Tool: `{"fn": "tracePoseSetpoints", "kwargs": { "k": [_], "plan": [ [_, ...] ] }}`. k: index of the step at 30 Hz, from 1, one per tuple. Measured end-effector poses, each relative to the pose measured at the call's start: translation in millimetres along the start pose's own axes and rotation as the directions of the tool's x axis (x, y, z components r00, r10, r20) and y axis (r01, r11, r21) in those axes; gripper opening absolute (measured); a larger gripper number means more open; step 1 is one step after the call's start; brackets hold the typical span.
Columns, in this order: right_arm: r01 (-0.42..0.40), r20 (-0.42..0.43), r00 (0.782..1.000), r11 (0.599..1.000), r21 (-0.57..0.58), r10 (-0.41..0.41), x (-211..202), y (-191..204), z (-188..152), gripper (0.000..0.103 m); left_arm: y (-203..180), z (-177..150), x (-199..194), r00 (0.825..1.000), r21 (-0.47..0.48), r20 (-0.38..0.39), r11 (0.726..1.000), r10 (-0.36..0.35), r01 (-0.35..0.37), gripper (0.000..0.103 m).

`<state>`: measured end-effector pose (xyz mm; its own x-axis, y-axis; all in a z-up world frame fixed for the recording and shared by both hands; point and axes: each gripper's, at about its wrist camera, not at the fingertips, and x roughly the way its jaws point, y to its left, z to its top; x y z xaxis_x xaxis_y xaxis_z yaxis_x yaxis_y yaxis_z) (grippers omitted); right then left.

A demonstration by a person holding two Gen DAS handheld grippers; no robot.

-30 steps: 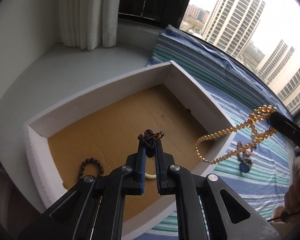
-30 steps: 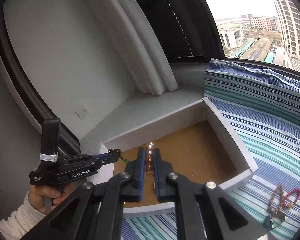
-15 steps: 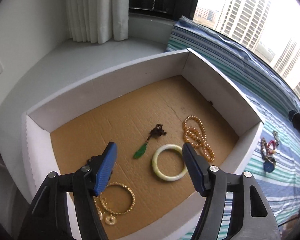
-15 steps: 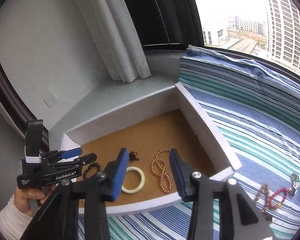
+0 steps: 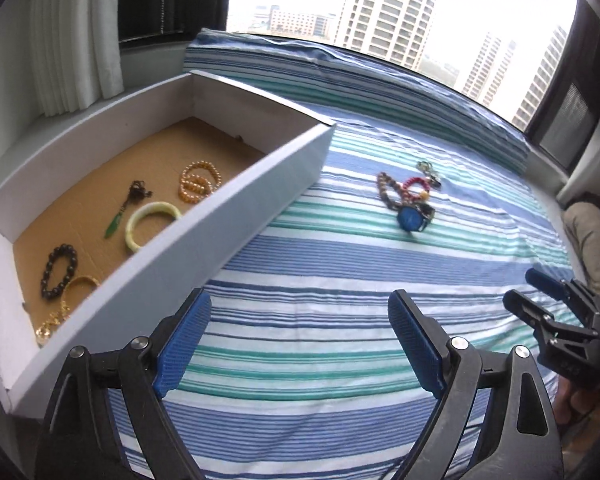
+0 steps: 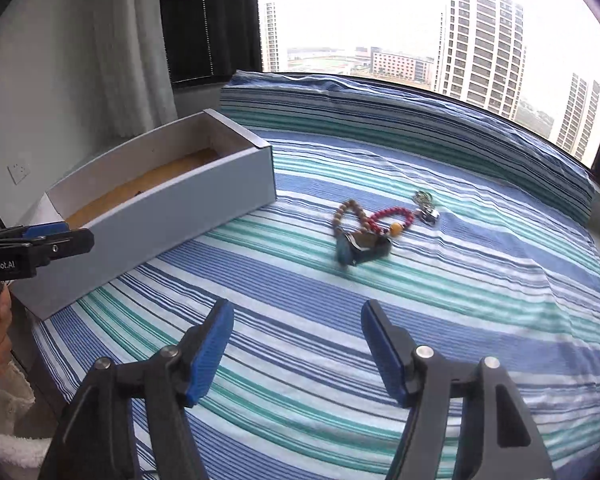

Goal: Organize jewelry
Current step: 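Withdraw both tools from the box and move back to the watch and bracelets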

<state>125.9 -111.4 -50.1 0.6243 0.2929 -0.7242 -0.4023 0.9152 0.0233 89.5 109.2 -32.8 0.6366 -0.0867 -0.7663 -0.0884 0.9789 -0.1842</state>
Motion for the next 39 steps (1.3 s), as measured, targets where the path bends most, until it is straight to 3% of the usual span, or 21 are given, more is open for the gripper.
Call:
{"fn": "tracePoseSetpoints", "kwargs": {
  "k": [3,7,8,15,26,39],
  "plan": [
    [0.091,-0.050,0.995,0.994,0.061,-0.088,-10.4,-29.2,-32.4,0.068,-30.2,-15.6,11.8,0.998,0.034,-0.044,0.998,-0.049,0.051,0.092],
    [0.153,-0.100,0.985,0.979,0.131,-0.141,-24.1,-56.4,-72.0,0.072,-57.4,-35.6,26.5,0.992,0.070,-0.110,0.995,-0.068,0.076,0.092],
    [0.164,-0.110,0.983,0.976,0.146,-0.149,-26.0,-59.9,-80.1,0.078,-63.3,-41.3,28.1,0.990,0.075,-0.123,0.994,-0.073,0.082,0.092],
    [0.180,-0.158,0.976,0.961,0.208,-0.149,-28.9,-68.2,-118.6,0.079,-83.3,-64.4,30.2,0.981,0.121,-0.178,0.987,-0.081,0.103,0.092],
    [0.164,-0.138,0.980,0.972,0.166,-0.142,-29.7,-44.5,-115.8,0.079,-71.0,-72.2,30.8,0.980,0.082,-0.192,0.994,-0.059,0.076,0.094],
    [0.170,-0.140,0.979,0.970,0.174,-0.146,-31.9,-44.5,-117.4,0.079,-65.7,-76.8,37.5,0.975,0.074,-0.216,0.995,-0.043,0.060,0.094]
  ]
}}
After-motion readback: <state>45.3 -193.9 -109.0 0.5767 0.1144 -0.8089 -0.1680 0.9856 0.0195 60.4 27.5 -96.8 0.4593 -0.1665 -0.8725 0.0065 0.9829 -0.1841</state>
